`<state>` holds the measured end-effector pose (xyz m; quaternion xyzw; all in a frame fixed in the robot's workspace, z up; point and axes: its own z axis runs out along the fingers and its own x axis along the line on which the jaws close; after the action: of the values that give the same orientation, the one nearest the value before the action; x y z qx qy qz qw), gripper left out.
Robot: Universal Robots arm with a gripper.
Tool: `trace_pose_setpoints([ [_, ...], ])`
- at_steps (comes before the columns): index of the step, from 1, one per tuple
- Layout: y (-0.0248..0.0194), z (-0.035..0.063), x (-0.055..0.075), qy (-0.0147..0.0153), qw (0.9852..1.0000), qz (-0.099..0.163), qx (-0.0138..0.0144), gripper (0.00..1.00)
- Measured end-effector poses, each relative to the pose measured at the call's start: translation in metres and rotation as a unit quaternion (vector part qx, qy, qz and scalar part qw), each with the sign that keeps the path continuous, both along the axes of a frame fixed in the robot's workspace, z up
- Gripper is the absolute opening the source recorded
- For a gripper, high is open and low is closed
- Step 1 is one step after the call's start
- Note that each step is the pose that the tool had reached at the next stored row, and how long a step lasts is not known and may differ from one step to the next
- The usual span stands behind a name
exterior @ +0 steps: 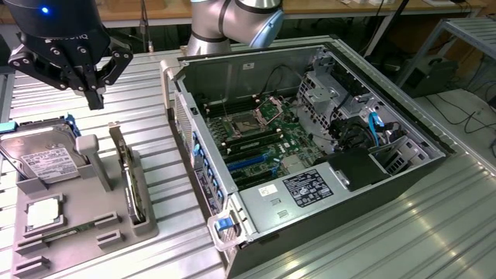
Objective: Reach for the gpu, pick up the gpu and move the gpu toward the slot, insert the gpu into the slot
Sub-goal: 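Pick up the gpu and move the gpu toward the slot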
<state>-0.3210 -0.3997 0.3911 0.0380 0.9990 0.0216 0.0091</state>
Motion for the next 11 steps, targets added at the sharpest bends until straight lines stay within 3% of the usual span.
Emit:
trace_pose_setpoints([
  [11,0.0000,0.0000,0.0000,0.0000,1.0000,0.000,0.0000,0.11],
])
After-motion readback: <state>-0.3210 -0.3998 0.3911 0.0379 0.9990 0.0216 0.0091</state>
